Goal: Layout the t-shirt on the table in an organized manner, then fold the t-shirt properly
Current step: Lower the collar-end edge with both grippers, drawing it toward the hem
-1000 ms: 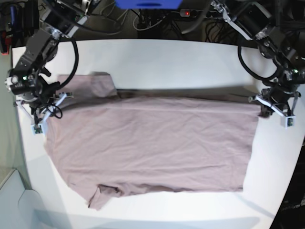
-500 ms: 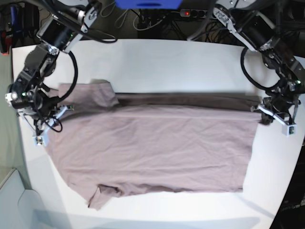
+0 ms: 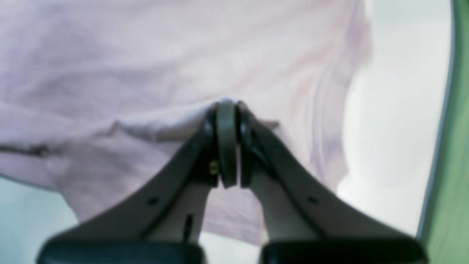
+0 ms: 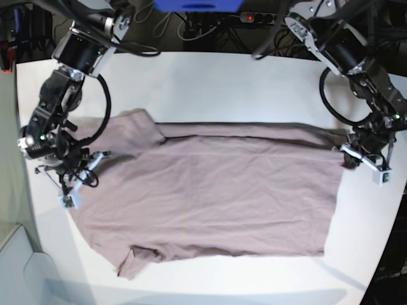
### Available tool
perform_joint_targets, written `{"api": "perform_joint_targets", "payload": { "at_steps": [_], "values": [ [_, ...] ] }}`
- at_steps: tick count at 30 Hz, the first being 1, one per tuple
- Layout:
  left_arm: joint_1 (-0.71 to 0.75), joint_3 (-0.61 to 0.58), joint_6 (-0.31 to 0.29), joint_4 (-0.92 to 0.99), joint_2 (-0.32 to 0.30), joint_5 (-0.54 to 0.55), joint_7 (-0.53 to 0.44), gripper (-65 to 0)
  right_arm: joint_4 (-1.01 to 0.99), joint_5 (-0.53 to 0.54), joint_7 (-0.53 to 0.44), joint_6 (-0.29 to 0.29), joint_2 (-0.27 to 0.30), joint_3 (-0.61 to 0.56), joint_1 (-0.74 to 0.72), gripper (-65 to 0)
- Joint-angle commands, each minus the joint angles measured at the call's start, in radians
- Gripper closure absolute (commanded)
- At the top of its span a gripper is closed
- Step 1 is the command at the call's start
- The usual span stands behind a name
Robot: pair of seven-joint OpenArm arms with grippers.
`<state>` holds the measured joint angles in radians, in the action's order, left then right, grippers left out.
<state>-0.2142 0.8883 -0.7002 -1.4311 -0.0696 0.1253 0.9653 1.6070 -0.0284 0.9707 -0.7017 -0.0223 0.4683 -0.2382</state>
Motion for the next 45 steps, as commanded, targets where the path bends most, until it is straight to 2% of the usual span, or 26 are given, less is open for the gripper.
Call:
{"api": "perform_joint_targets", "payload": {
  "at_steps": [1,4,11,17,23,40,42,45],
  "values": [
    [-0.02,-0.001,0.002,-0.017,-0.016,0.017,-0.021,-0.3,0.014,0.009,-0.016,0.004,0.006,0.0,-0.028,0.0],
    [-0.043,-0.001,0.002,-0.017,-0.017,0.017,-0.021,-0.3,-0.009,0.008,-0.016,0.004,0.008,0.0,-0.053,0.0],
    [-0.08,0.001,0.002,-0.006,-0.023,0.015,-0.019,-0.3,-0.11,0.009,-0.031,0.004,0.066,0.005,-0.089,0.0],
    [-0.092,0.001,0.002,0.059,-0.028,0.017,-0.021,-0.3,-0.112,0.009,-0.071,0.004,0.072,0.005,-0.086,0.0],
    [-0.095,-0.001,0.002,0.123,-0.049,0.017,-0.07,-0.3,-0.113,0.009,-0.071,0.004,0.072,0.002,-0.086,0.0],
    [-0.123,0.002,0.002,0.128,-0.057,0.017,-0.07,-0.8,-0.195,0.008,-0.072,0.004,0.094,0.004,-0.103,0.0],
    [-0.123,0.004,0.002,0.128,-0.057,0.017,-0.07,-5.2,-0.195,0.008,-0.071,0.004,0.094,0.002,-0.108,-1.1],
    [-0.121,0.004,0.002,0.128,-0.057,0.017,-0.07,-22.5,-0.195,0.008,-0.071,0.004,0.094,0.002,-0.108,-12.6]
  ]
}}
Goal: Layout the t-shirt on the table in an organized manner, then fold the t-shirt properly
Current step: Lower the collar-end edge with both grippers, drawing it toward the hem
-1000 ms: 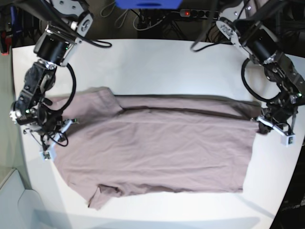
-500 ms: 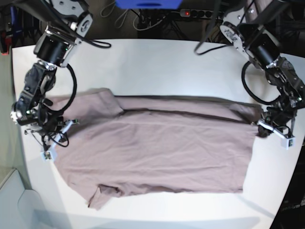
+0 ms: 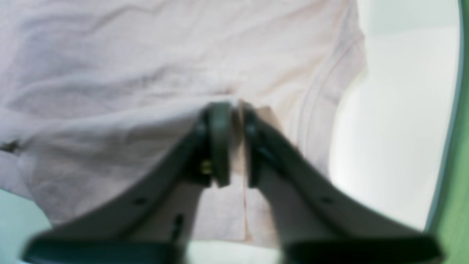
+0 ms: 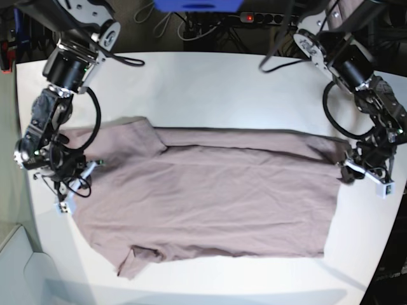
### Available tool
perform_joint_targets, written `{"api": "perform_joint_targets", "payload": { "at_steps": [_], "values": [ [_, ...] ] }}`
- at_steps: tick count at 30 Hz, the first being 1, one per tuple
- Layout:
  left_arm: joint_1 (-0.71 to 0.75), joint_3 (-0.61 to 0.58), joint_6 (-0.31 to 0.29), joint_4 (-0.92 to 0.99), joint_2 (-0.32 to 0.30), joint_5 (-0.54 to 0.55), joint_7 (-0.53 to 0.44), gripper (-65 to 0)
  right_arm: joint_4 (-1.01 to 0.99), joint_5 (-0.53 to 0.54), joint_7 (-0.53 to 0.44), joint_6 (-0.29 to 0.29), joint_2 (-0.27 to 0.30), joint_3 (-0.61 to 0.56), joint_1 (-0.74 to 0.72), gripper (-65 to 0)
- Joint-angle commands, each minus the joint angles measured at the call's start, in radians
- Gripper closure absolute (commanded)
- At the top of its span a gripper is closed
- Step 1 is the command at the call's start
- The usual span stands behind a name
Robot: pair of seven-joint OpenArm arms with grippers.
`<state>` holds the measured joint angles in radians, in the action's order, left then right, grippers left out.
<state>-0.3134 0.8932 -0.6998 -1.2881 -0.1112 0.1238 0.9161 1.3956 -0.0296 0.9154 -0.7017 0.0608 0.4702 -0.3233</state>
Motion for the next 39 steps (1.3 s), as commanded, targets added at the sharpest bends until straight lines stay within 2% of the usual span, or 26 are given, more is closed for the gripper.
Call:
{"api": "perform_joint_targets", "payload": {
  "at_steps": [1,4,6,13,15,20,26,27,29,31,34,35,38,39],
  "values": [
    [-0.022,-0.001,0.002,-0.015,-0.015,0.018,-0.021,-29.0,0.018,0.009,-0.015,0.004,0.011,0.0,-0.023,-17.3],
    [-0.02,-0.001,0.002,-0.015,-0.015,0.021,-0.021,-45.6,0.024,0.01,-0.009,0.004,0.011,0.005,-0.021,-28.8],
    [-0.019,-0.001,0.002,-0.018,-0.015,0.024,-0.021,-50.1,0.031,0.01,-0.009,0.004,0.012,0.006,-0.021,-31.6],
    [0.05,-0.001,0.002,-0.052,-0.017,0.027,-0.022,-50.4,0.233,0.013,-0.008,0.004,0.02,0.008,0.108,-31.6],
    [0.067,-0.001,0.002,-0.034,-0.037,0.026,-0.03,-50.4,0.287,0.013,-0.008,0.004,0.017,0.008,0.161,-31.6],
    [0.086,-0.003,0.002,0.106,-0.058,0.026,-0.147,-50.3,0.304,0.015,-0.015,0.004,-0.003,0.008,0.234,-31.6],
    [0.089,-0.006,0.002,0.184,-0.064,0.026,-0.16,-50.1,0.313,0.015,-0.015,0.004,-0.003,0.008,0.264,-31.6],
    [0.089,-0.006,0.002,0.189,-0.064,0.026,-0.16,-49.1,0.313,0.015,-0.015,0.004,-0.003,0.009,0.264,-31.6],
    [0.089,-0.006,0.002,0.19,-0.064,0.026,-0.16,-41.2,0.313,0.015,-0.015,0.004,-0.003,0.028,0.266,-31.6],
    [0.089,-0.006,0.002,0.19,-0.064,0.026,-0.16,-27.8,0.313,0.015,-0.014,0.004,-0.003,0.057,0.266,-31.6],
    [0.089,-0.001,0.002,0.19,-0.064,0.024,-0.16,-3.5,0.313,0.015,-0.009,0.004,-0.003,0.077,0.266,-31.6],
    [0.089,-0.001,0.002,0.19,-0.064,0.02,-0.16,0.0,0.313,0.015,-0.012,0.004,-0.002,0.085,0.266,-31.6],
    [0.089,-0.003,0.002,0.19,-0.064,0.02,-0.16,-2.5,0.302,0.015,-0.014,0.004,0.003,0.1,0.266,-31.9],
    [0.09,-0.003,0.002,0.19,-0.064,0.02,-0.16,-1.0,0.291,0.015,-0.015,0.004,0.003,0.104,0.266,-32.0]
  ]
}}
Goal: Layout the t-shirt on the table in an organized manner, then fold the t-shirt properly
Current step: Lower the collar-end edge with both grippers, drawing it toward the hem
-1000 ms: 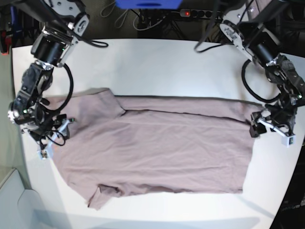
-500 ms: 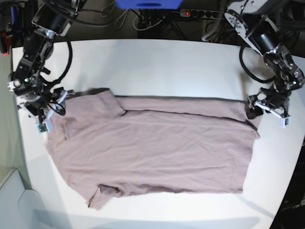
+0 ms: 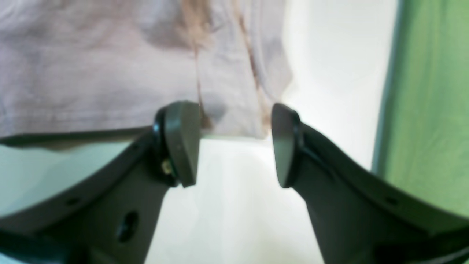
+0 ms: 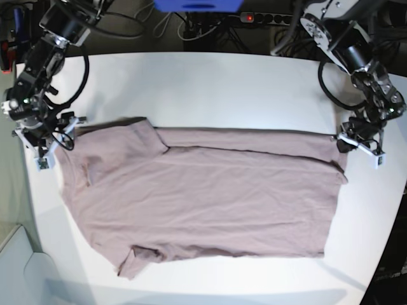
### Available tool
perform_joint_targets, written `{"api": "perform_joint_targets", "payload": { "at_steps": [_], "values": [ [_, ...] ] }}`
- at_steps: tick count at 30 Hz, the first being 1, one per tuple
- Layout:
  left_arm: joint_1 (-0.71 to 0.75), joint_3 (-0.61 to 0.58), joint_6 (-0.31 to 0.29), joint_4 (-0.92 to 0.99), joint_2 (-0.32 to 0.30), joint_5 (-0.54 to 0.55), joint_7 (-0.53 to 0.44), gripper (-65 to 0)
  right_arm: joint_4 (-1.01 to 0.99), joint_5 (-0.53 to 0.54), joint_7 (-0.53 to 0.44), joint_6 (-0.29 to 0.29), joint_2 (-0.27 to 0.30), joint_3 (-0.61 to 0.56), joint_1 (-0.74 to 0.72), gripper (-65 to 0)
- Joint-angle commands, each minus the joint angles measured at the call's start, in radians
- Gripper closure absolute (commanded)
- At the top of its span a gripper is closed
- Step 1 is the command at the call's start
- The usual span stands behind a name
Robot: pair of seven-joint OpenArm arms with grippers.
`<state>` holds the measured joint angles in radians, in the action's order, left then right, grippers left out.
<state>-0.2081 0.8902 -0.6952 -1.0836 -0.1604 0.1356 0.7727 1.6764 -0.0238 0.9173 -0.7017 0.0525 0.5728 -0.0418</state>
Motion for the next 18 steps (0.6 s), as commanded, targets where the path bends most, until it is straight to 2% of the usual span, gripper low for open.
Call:
{"api": "perform_joint_targets", "payload": {
  "at_steps": [1,6,10,14,16,18],
  "values": [
    [-0.015,0.001,-0.003,-0.014,-0.015,0.008,-0.014,0.0,-0.003,0.009,-0.017,0.004,0.013,0.002,-0.017,-32.0],
    [-0.015,0.002,-0.003,-0.014,-0.017,0.008,-0.012,-0.4,-0.066,0.009,-0.023,0.004,0.04,0.002,-0.023,-31.9],
    [-0.015,0.002,-0.003,-0.014,-0.017,0.008,-0.009,-0.4,-0.127,0.006,-0.099,0.004,0.042,0.002,-0.033,-31.8],
    [-0.003,0.002,-0.003,-0.016,-0.017,0.009,-0.011,-0.4,-0.175,0.006,-0.109,0.004,0.054,0.002,-0.031,-31.5],
    [0.002,0.002,-0.003,-0.022,-0.017,0.012,-0.014,-0.4,-0.181,0.006,-0.109,0.004,0.054,0.002,-0.031,-29.5],
    [0.003,0.002,-0.003,-0.022,-0.017,0.011,-0.014,-0.4,-0.181,0.006,-0.109,0.004,0.054,0.002,-0.031,-24.0]
  ]
}}
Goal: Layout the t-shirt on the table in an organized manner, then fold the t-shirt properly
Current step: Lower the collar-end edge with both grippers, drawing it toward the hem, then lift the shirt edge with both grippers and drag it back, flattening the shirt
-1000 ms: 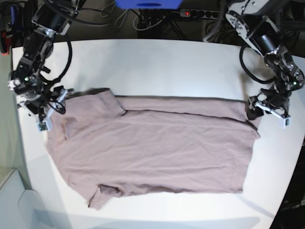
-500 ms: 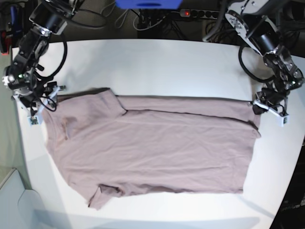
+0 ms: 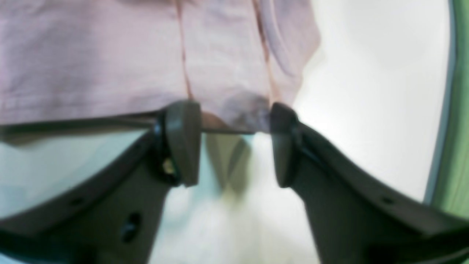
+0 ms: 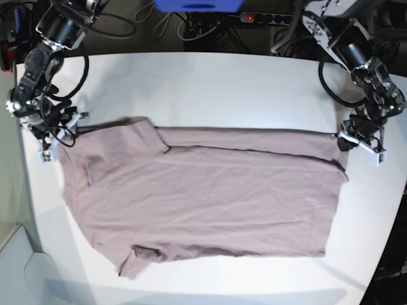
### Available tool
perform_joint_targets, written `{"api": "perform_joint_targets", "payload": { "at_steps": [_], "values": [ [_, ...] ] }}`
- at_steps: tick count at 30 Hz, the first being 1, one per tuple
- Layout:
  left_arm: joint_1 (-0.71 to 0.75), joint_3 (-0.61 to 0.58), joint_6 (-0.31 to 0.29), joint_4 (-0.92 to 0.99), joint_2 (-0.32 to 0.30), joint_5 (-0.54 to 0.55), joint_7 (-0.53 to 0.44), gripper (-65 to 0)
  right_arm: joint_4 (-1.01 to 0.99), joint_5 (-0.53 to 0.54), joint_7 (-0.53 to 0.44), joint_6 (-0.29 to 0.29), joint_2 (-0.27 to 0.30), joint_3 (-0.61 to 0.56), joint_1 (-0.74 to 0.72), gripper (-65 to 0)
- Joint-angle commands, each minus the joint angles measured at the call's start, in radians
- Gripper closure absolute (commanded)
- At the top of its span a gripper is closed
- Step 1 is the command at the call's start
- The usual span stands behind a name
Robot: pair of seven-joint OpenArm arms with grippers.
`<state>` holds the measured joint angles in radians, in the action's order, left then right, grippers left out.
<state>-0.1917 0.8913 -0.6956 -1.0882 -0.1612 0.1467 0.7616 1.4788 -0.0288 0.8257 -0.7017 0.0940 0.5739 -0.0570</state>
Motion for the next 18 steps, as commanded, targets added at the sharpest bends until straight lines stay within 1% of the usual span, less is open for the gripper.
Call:
{"api": "perform_joint_targets", "payload": {
  "at_steps": [1,4,5,6,10,15,18],
  "values": [
    [-0.013,0.001,-0.003,-0.017,-0.016,0.0,-0.003,-0.4,0.016,0.011,-0.018,0.004,0.013,0.001,-0.016,-20.2],
    [-0.009,0.001,-0.003,-0.022,-0.016,0.001,-0.001,-0.4,0.016,0.011,-0.018,0.004,0.013,0.001,-0.016,-5.7],
    [-0.009,0.001,-0.003,-0.022,-0.016,0.0,-0.001,-0.4,0.016,0.011,-0.018,0.004,0.013,0.001,-0.014,-1.8],
    [-0.009,0.001,-0.003,-0.022,-0.016,0.0,0.0,-0.4,0.016,0.01,-0.018,0.004,0.013,0.001,-0.014,0.0],
    [-0.005,0.002,-0.003,-0.022,-0.034,0.003,0.006,-0.4,0.043,0.011,-0.015,0.004,0.017,0.001,0.01,0.0],
    [0.033,0.002,-0.003,-0.062,-0.036,0.004,0.006,-0.4,0.171,0.013,-0.009,0.004,0.022,0.002,0.062,0.0],
    [0.034,0.002,-0.003,-0.071,-0.036,0.004,0.006,-0.4,0.207,0.013,-0.007,0.004,0.02,0.002,0.07,0.0]
  ]
}}
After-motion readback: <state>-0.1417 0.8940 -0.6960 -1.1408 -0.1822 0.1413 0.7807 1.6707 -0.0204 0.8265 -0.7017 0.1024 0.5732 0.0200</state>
